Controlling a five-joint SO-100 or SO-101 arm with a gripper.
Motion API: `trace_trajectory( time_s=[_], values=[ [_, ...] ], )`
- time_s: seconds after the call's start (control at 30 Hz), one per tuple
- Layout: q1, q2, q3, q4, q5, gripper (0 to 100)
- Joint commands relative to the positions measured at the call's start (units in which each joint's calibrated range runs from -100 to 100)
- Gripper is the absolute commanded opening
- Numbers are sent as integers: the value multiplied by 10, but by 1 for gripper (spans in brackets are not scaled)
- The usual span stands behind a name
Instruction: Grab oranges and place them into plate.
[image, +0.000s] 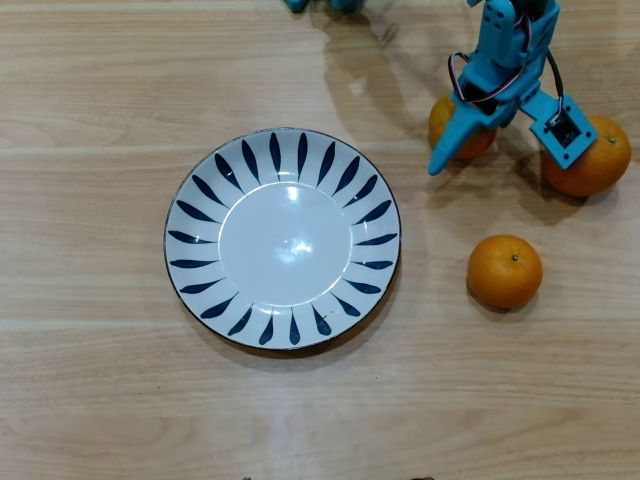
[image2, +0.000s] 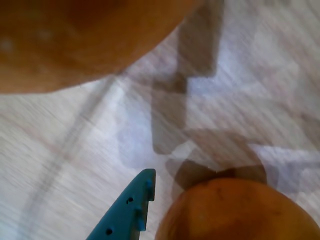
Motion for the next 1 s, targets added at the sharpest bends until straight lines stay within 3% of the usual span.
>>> trace_trajectory(
  time_s=[0.0,0.13,0.97],
  values=[
    [5,3,-17,-11,-6,43],
    [6,1,-17,-3,-11,38],
    [14,-130,143,-9,-18,38]
  ],
)
